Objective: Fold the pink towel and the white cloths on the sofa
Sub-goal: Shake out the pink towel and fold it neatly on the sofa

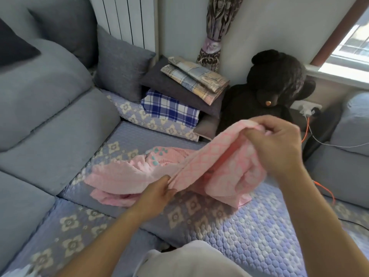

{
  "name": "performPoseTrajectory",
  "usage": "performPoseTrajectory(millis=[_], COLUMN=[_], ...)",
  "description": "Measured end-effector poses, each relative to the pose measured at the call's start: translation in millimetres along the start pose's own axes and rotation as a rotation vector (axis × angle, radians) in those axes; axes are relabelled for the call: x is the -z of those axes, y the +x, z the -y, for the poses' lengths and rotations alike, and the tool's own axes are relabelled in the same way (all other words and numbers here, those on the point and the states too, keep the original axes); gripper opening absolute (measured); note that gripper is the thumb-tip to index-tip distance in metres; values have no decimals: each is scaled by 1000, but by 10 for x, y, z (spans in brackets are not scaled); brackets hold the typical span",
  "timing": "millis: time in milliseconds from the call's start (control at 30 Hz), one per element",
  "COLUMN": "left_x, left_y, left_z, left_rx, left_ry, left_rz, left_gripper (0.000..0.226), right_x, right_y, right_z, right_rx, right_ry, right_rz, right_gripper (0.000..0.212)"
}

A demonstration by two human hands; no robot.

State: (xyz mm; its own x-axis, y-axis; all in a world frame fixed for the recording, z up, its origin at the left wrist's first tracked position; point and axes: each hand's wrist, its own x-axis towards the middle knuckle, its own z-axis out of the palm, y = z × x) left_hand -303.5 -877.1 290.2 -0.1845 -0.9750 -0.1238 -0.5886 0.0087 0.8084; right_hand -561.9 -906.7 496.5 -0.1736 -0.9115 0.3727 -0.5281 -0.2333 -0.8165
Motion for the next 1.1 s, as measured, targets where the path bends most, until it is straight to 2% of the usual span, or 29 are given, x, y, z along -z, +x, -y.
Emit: performPoseTrajectory(millis=[133, 267, 300, 367, 433, 467, 500, 600, 700, 800, 867, 933, 1033, 1100], left_x=[-121, -14, 37, 145, 197, 207, 220, 270, 182, -79, -285, -438, -499, -364], left_y=[123, 66, 18, -77, -160, -189, -207, -215, -173, -135, -138, -164, -202, -211], left_z=[-8, -236, -235, -188, -116, -95, -87, 19, 268, 399, 458, 483, 440, 351], left_rx=[-31, -135, -205, -454, -640, -667, -645, -401, -325, -224, -86, 34, 111, 152], left_ry=[58, 7, 40, 202, 383, 431, 431, 307, 270, 364, 360, 244, 134, 49], left_rz=[-176, -362, -378, -394, -426, -448, -461, -413, -325, -193, -143, -228, -503, -664], left_gripper=[9, 16, 22, 38, 35, 30, 27, 28, 27, 48, 64, 63, 34, 35], right_x=[244, 361, 380, 391, 356, 328, 296, 206, 84, -55, -124, -161, -138, -87], right_y=[131, 267, 310, 381, 436, 458, 479, 525, 565, 610, 627, 641, 669, 697], right_z=[94, 77, 61, 45, 48, 54, 63, 128, 227, 328, 406, 462, 512, 514], right_rx=[-4, -81, -116, -172, -205, -217, -227, -229, -202, -180, -172, -162, -165, -170], right_ry=[51, 112, 116, 109, 106, 107, 111, 126, 140, 144, 148, 153, 157, 165], right_rz=[-104, -197, -225, -271, -286, -283, -274, -251, -231, -202, -190, -187, -200, -221], right_gripper=[36, 21, 21, 20, 19, 18, 18, 20, 22, 20, 19, 17, 15, 16])
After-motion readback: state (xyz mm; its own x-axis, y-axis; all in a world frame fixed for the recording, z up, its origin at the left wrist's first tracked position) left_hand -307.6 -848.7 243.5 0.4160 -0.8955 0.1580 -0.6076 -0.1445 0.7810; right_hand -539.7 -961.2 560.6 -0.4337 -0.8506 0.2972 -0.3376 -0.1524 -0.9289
